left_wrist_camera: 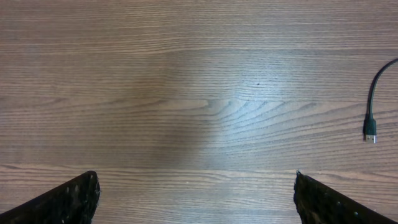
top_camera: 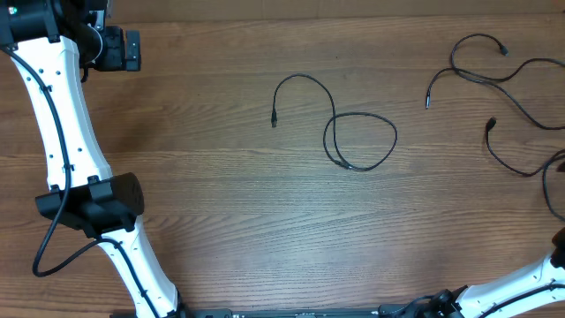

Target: Untangle cables

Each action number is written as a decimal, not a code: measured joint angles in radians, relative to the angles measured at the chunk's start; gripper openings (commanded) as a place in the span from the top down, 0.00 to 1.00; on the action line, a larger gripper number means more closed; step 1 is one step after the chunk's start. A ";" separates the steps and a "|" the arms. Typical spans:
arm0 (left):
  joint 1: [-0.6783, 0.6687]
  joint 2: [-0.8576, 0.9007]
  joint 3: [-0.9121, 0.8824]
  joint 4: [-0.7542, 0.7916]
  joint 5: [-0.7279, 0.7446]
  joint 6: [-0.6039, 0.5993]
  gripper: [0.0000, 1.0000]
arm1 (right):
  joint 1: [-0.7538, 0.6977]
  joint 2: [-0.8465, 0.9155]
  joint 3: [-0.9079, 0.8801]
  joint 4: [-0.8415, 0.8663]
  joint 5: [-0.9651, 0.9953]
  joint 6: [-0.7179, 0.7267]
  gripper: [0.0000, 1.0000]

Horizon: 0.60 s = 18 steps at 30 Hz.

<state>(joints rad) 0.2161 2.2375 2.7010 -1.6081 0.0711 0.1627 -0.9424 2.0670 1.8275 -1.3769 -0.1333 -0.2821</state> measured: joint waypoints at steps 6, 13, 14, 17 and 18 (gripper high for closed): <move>0.000 0.000 0.000 0.000 0.000 0.000 0.00 | 0.015 0.000 -0.042 -0.054 -0.027 -0.036 0.00; 0.000 0.000 0.000 0.000 0.000 0.000 0.00 | 0.087 0.000 -0.095 -0.040 0.090 -0.024 0.00; 0.000 0.000 0.000 0.000 0.000 0.000 0.00 | 0.094 0.000 -0.114 -0.023 0.105 -0.021 0.00; 0.000 0.000 0.000 0.000 0.000 0.000 0.00 | 0.100 0.000 -0.188 0.069 0.138 -0.017 0.00; 0.000 0.000 0.000 0.000 0.000 0.000 0.00 | 0.099 0.000 -0.208 0.094 0.145 -0.017 0.00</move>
<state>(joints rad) 0.2157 2.2375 2.7010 -1.6081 0.0711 0.1627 -0.8436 2.0674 1.6196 -1.2827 0.0120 -0.2989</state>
